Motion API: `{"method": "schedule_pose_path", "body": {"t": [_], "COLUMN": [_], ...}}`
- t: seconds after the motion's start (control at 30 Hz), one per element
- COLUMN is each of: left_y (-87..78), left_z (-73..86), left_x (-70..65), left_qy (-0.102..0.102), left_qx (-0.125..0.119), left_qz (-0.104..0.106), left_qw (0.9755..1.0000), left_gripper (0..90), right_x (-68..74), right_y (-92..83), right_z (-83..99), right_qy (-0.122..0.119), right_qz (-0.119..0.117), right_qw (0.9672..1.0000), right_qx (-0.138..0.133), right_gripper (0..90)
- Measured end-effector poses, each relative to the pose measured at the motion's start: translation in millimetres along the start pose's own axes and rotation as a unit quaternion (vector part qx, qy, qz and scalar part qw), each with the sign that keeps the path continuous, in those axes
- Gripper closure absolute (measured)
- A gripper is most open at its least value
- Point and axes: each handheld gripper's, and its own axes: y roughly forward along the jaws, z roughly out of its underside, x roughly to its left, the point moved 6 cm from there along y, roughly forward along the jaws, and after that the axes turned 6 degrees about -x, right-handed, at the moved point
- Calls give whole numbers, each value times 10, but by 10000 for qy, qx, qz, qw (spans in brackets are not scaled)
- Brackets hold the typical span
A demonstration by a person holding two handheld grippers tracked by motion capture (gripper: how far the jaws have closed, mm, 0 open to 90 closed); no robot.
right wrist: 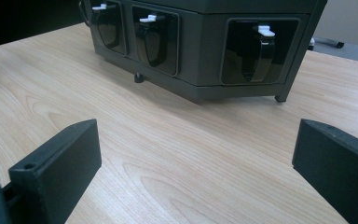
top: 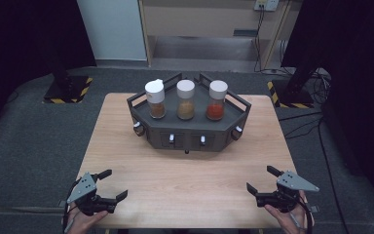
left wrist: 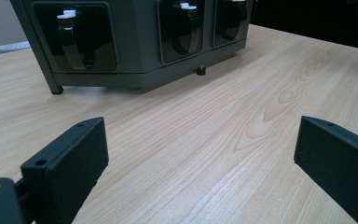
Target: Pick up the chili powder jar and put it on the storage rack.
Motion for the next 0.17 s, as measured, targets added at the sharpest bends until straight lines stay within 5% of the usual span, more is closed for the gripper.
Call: {"method": "schedule_pose_path", "body": {"t": [0.17], "left_y": [2], "left_z": [0], "left_x": [0], "left_qy": [-2], "left_qx": [1], "left_qz": [4], "left_qw": [10000], "left_gripper": [19], "right_x": [-4], "right_y": [1], "right_z": [1], "right_qy": [16], "right_qz": [22], "right_qw": [10000], "right_qx": [-4], "right_gripper": [11]}}
